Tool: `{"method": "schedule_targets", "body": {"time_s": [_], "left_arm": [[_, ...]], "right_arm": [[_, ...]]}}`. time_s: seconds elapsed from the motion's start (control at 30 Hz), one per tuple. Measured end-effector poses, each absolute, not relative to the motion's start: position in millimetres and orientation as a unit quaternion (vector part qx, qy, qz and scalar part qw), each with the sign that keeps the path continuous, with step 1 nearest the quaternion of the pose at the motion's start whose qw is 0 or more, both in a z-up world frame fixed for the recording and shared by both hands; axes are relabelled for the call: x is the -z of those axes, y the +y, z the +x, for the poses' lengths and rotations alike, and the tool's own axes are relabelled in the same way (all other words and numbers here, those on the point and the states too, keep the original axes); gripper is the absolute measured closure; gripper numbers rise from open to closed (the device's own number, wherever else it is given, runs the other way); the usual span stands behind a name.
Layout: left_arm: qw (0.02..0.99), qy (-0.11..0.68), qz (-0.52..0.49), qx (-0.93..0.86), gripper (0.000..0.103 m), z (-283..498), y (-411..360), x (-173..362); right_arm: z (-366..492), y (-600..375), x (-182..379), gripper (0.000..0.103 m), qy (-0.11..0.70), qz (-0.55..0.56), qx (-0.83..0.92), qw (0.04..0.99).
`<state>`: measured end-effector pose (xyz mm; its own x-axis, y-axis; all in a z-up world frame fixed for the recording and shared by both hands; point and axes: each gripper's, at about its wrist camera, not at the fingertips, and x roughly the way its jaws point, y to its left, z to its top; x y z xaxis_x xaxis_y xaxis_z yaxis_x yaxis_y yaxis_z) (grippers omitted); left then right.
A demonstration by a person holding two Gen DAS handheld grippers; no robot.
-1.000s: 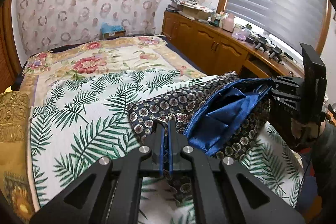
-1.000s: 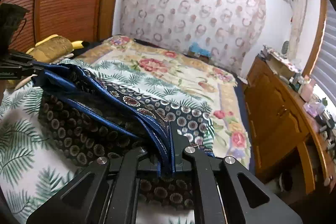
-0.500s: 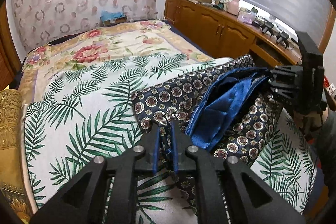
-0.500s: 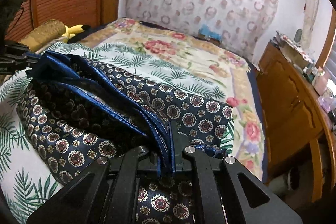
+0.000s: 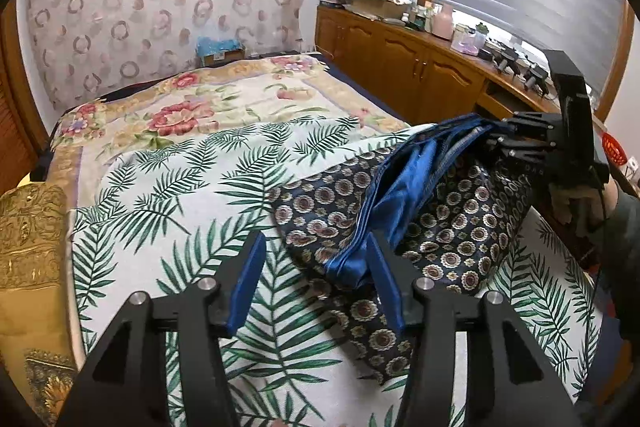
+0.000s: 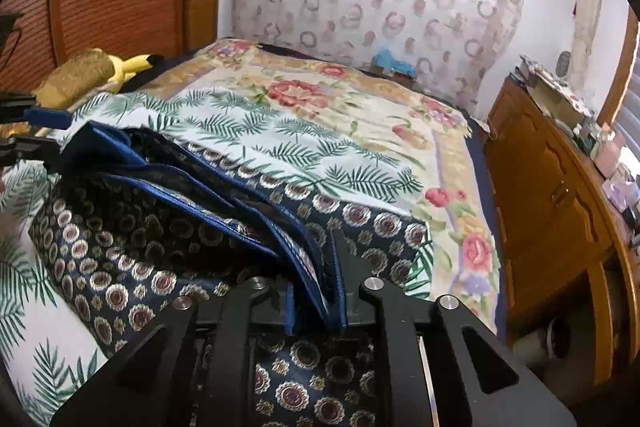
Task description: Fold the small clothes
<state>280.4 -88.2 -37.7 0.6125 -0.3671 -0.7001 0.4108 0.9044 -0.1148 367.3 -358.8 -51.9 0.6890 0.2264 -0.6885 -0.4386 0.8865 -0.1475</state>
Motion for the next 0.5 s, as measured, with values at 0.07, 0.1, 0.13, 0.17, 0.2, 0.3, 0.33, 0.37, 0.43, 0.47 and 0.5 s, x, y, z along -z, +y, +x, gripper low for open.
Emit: {"method": "schedule_targets", "body": {"time_s": [0.07,0.1,0.13,0.17,0.2,0.3,0.33,0.37,0.43,0.47,0.5], "left_arm": [[0.897,0.388,0.023,0.213,0.052,285.7,-85.1,40.3],[0.896,0.391,0.02,0.211,0.052,288.6,-84.3,42.2],[0.894,0.394,0.02,0.211,0.052,292.0,-84.2,44.6],[0.893,0.397,0.021,0.21,0.052,296.0,-84.2,47.5],[0.893,0.398,0.024,0.208,0.052,298.0,-84.7,49.4],[0.891,0.405,0.027,0.204,0.052,304.5,-86.5,56.8],[0.891,0.405,0.026,0.203,0.052,305.5,-85.7,56.9],[0.894,0.401,0.023,0.201,0.052,304.9,-83.9,55.8],[0.901,0.386,0.01,0.197,0.052,303.7,-76.9,49.2],[0.904,0.381,0.004,0.197,0.052,302.9,-74.0,45.9],[0.906,0.375,-0.001,0.197,0.052,302.2,-71.1,42.4]], "right_arm": [[370.6,-359.9,45.4,0.081,0.346,-0.145,-0.176,0.91],[371.9,-361.0,42.0,0.08,0.343,-0.141,-0.171,0.913],[374.2,-363.1,37.2,0.077,0.337,-0.141,-0.158,0.917],[375.6,-366.2,32.7,0.073,0.332,-0.141,-0.143,0.922],[376.0,-369.2,29.3,0.061,0.328,-0.139,-0.134,0.925],[375.4,-381.8,16.7,0.054,0.317,-0.119,-0.113,0.934],[373.1,-387.4,13.6,0.053,0.315,-0.112,-0.108,0.936],[371.3,-391.5,12.1,0.052,0.315,-0.108,-0.106,0.937],[366.9,-397.5,12.7,0.048,0.32,-0.098,-0.109,0.936],[364.6,-402.1,16.6,0.047,0.329,-0.087,-0.117,0.933],[362.5,-403.2,19.3,0.046,0.335,-0.082,-0.121,0.931]]}}
